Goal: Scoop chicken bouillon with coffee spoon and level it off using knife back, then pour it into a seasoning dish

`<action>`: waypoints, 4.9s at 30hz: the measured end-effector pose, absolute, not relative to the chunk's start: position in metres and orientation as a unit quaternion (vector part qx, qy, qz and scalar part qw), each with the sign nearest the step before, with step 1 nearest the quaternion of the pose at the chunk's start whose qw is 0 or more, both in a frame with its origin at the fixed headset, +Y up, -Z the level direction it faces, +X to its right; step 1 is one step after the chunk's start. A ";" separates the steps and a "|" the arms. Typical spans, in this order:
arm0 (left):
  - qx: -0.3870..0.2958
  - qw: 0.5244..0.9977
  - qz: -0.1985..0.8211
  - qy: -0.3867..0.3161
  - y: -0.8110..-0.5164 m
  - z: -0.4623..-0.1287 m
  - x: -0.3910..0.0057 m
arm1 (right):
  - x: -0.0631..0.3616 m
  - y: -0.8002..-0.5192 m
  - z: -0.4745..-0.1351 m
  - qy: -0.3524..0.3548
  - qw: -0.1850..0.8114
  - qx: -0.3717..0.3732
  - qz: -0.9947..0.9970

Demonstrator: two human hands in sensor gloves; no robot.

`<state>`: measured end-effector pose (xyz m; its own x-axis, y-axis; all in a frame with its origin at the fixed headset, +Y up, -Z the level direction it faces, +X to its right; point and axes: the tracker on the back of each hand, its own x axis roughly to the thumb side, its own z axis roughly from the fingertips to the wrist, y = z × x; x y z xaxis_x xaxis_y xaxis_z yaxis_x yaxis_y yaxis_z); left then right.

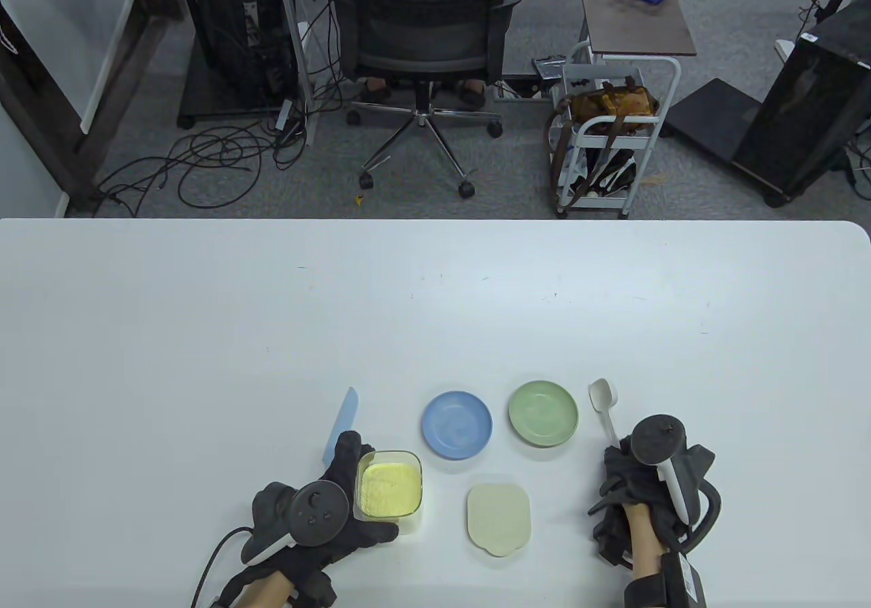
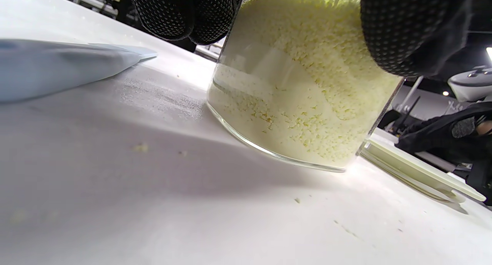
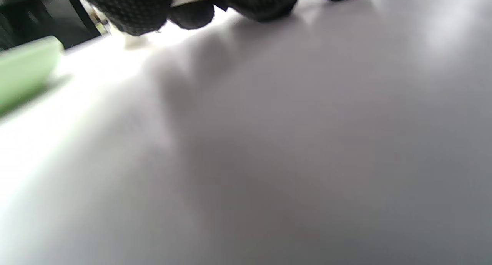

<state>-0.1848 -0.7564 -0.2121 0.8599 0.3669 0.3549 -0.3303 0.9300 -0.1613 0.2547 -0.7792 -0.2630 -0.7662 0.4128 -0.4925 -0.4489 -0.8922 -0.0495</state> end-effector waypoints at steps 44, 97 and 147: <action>-0.053 0.963 0.179 -0.194 -0.757 -0.213 -0.184 | 0.020 -0.673 -0.259 0.210 0.206 0.227 0.928; -0.198 0.978 0.038 0.058 -0.759 -0.239 -0.236 | 0.087 -0.726 -0.251 0.209 0.550 0.156 0.793; -0.296 0.878 0.328 -0.181 -0.714 -0.211 -0.211 | 0.091 -0.724 -0.244 0.184 0.539 0.148 0.809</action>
<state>-0.2111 -0.7138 -0.2112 0.7184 0.6844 0.1240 -0.4694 0.6087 -0.6397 0.0912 -0.7235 -0.2441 -0.3759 0.9258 0.0404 -0.8168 -0.3516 0.4574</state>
